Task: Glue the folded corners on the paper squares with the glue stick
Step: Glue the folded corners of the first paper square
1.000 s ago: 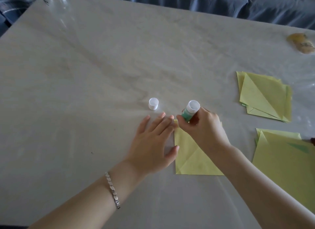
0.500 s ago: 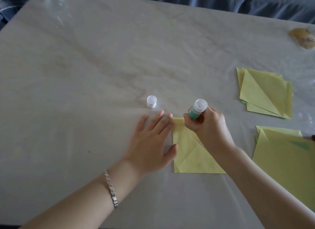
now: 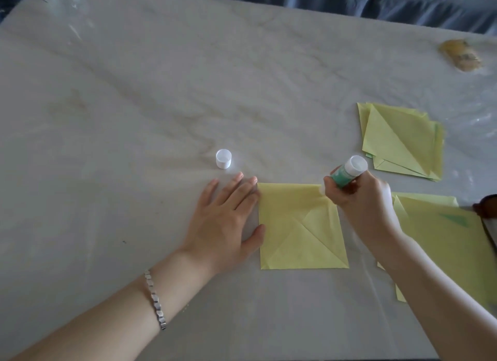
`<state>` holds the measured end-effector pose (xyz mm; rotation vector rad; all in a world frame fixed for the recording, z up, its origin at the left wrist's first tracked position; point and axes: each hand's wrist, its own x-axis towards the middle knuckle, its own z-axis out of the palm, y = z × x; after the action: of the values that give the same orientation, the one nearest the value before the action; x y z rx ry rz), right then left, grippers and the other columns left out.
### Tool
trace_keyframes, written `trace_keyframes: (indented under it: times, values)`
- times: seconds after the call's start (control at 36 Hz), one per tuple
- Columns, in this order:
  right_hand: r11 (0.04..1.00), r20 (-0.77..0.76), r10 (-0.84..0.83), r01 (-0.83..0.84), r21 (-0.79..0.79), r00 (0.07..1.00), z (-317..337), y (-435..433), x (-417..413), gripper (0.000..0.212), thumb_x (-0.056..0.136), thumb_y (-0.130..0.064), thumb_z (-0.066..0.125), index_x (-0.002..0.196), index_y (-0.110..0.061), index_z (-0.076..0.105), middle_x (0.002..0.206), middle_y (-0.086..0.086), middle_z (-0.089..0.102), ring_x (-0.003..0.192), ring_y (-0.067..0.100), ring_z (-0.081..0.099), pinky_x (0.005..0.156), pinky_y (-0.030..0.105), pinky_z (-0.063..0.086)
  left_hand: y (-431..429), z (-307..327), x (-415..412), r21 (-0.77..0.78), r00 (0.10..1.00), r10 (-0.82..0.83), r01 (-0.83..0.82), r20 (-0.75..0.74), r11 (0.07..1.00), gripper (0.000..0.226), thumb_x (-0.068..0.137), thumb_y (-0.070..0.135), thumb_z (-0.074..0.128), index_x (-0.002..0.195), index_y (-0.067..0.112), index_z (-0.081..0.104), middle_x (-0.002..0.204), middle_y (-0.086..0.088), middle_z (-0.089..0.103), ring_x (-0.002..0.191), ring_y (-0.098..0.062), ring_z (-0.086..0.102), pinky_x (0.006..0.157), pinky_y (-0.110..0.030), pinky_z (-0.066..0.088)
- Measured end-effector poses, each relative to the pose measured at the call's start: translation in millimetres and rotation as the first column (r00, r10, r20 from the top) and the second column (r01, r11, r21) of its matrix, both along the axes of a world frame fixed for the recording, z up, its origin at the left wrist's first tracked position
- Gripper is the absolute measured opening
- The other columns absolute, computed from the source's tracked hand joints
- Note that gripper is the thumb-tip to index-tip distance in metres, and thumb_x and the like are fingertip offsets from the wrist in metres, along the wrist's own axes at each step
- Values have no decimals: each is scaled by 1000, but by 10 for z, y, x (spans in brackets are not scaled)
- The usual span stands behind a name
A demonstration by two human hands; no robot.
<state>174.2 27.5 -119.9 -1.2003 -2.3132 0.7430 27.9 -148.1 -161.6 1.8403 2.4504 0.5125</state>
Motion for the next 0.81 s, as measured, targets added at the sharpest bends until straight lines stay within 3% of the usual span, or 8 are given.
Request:
trace_keyframes:
  times: [0.19, 0.33, 0.5, 0.61, 0.64, 0.72, 0.81]
  values:
    - [998, 26, -57, 57, -10, 998, -11, 62, 86, 30, 82, -28, 64, 88, 1, 62, 76, 13, 65, 74, 29, 58, 65, 31, 42, -5, 6, -55, -6, 999, -41, 41, -5, 999, 57, 81, 48, 42, 118, 10, 63, 137, -2, 54, 127, -27, 49, 102, -44, 23]
    - [995, 31, -96, 95, 21, 995, 35, 106, 146, 40, 81, -34, 61, 74, 5, 59, 66, 15, 63, 65, 31, 56, 53, 19, 38, -4, 7, -138, -3, 996, -92, 92, -1, 996, 60, 81, 51, 41, 121, 11, 62, 136, 1, 54, 129, -24, 46, 102, -44, 24]
    - [998, -58, -54, 53, -22, 997, 222, -70, -17, 58, 65, -58, 47, 74, -3, 64, 63, 13, 65, 64, 27, 61, 57, 27, 42, 1, -31, -134, 69, 995, -104, 104, 3, 992, 57, 80, 49, 45, 119, 11, 63, 134, 2, 56, 129, -18, 41, 103, -45, 25]
    - [993, -62, 64, -70, -90, 996, 195, -275, -246, 18, 79, -33, 62, 79, -16, 66, 62, -3, 65, 64, 12, 64, 62, 19, 46, 0, -23, -125, 84, 996, -82, 79, 35, 993, 56, 78, 51, 47, 117, 14, 63, 132, 5, 56, 129, -17, 44, 104, -44, 25]
    - [991, -61, 85, -91, -96, 994, 171, -323, -292, 20, 79, -33, 61, 80, -14, 66, 61, -3, 65, 62, 12, 62, 59, 17, 44, -1, -20, -128, 84, 996, -77, 73, 50, 994, 56, 77, 51, 47, 117, 15, 63, 133, 6, 56, 130, -16, 43, 105, -43, 24]
    - [988, -42, 125, -129, -88, 991, 109, -429, -400, 35, 76, -38, 57, 82, -5, 65, 66, 10, 66, 66, 23, 61, 62, 27, 44, -3, -15, -133, 92, 994, -72, 65, 78, 994, 56, 77, 52, 47, 118, 17, 61, 133, 7, 55, 131, -16, 42, 106, -42, 23]
    - [984, -52, 156, -159, -76, 986, 73, -494, -461, 34, 79, -33, 62, 85, 0, 64, 72, 16, 65, 69, 27, 58, 61, 28, 40, -7, -19, -130, 104, 993, -73, 63, 96, 993, 57, 76, 52, 47, 120, 17, 60, 133, 8, 55, 132, -14, 38, 107, -42, 21]
